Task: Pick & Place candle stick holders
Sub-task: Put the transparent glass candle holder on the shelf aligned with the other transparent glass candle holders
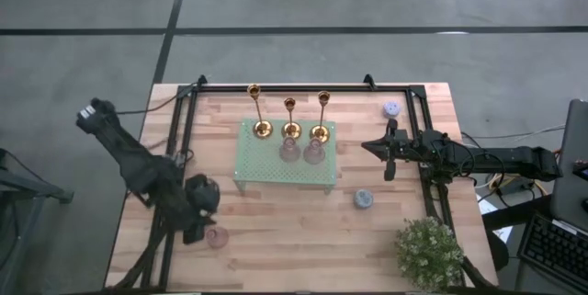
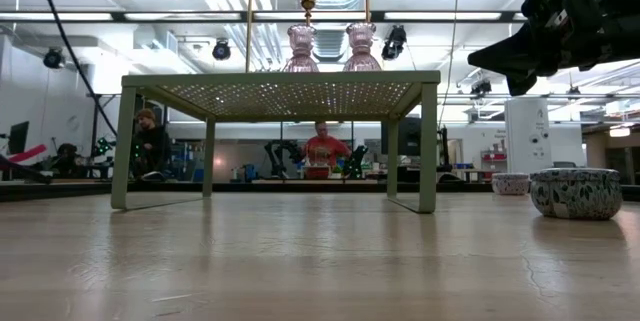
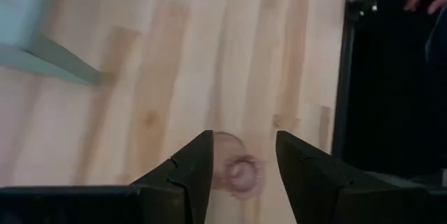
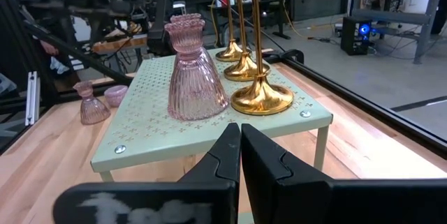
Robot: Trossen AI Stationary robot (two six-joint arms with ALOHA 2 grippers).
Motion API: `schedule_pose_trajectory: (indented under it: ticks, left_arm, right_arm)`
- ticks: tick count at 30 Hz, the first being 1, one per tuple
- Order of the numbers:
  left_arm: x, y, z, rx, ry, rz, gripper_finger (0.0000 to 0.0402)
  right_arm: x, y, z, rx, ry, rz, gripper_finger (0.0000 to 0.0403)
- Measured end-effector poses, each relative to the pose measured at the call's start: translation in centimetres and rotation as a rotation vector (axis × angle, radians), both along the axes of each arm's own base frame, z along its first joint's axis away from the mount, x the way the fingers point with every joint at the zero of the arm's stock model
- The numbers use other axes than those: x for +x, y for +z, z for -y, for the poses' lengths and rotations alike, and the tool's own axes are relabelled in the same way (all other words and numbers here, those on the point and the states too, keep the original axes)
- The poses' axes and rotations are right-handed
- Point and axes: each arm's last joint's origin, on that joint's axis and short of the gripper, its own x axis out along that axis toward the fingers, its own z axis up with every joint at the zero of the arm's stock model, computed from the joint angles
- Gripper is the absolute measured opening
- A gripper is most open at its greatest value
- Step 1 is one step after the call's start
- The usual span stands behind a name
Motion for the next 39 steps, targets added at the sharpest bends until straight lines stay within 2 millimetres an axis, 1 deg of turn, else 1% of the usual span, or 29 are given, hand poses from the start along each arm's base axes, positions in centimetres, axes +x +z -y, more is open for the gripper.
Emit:
schedule_pose_trajectory:
  ticks: [5, 9, 12, 16, 20, 32, 35, 39]
  left_arm:
    - [0.4, -2.2, 3.0, -0.001, 0.040, -0.087, 0.0158]
    - [0.9, -3.7, 4.6, -0.003, 0.050, -0.167, 0.0158]
    - [1.2, -4.7, 5.4, 0.008, 0.049, -0.225, 0.0156]
    - [1.5, -5.7, 6.0, 0.005, 0.053, -0.282, 0.0156]
    - [1.8, -6.0, 6.3, 0.009, 0.059, -0.292, 0.0154]
    - [2.5, -7.9, 7.0, 0.064, 0.092, -0.348, 0.0152]
    - [2.7, -8.4, 7.0, 0.084, 0.098, -0.361, 0.0139]
    - [2.9, -8.7, 7.1, 0.099, 0.096, -0.367, 0.0099]
  right_arm:
    - [0.0, 0.0, 0.0, 0.000, 0.000, 0.001, 0.0008]
    - [0.0, 0.0, 0.0, 0.000, -0.001, 0.000, 0.0008]
    - [0.0, 0.0, 0.0, 0.000, 0.000, 0.000, 0.0008]
    - [0.0, 0.0, 0.0, 0.000, -0.001, 0.000, 0.0008]
    - [0.0, 0.0, 0.0, 0.000, -0.001, 0.001, 0.0008]
    - [0.0, 0.0, 0.0, 0.000, 0.000, 0.001, 0.0008]
    - [0.0, 0.0, 0.0, 0.000, 0.000, 0.000, 0.0008]
    - [0.0, 0.0, 0.0, 0.000, 0.000, 0.000, 0.0008]
